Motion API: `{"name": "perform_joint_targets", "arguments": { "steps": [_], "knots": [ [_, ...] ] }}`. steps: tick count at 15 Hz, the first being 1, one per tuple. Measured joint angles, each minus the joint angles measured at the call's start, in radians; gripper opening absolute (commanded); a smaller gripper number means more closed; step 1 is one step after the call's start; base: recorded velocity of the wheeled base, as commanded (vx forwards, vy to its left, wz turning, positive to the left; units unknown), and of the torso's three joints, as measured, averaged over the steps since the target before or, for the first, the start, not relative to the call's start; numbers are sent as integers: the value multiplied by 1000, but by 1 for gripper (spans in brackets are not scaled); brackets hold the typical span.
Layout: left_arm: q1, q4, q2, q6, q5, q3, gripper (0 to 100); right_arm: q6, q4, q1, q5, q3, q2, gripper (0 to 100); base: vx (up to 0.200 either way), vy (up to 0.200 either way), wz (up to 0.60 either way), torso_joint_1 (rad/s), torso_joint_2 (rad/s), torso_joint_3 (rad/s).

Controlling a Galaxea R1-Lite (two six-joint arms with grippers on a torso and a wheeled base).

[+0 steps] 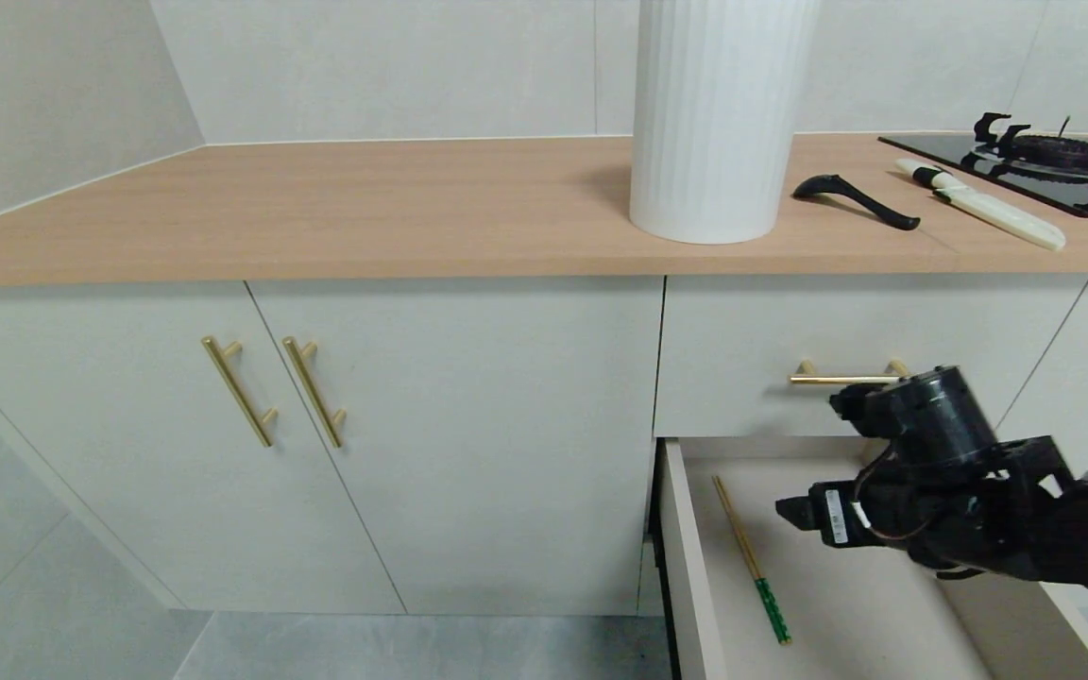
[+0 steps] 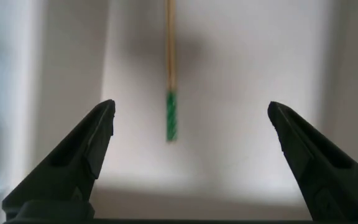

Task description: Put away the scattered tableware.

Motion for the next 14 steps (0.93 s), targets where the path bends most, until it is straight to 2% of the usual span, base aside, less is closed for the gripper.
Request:
{"name": "perform_joint_targets", "arguments": {
  "steps": [5, 9, 14],
  "knots": [
    [0, 0, 0, 0, 0, 0, 100, -102, 0, -6, -18, 11, -271, 100, 0, 0, 0, 0, 0, 0],
    [0, 0, 0, 0, 0, 0, 100, -131, 0, -10, -19, 11, -371, 100, 0, 0, 0, 5, -21, -9],
    [0, 1, 0, 0, 0, 0, 100, -136, -3, -37, -18, 11, -395, 100, 0, 0, 0, 87, -322, -262]
  ]
}}
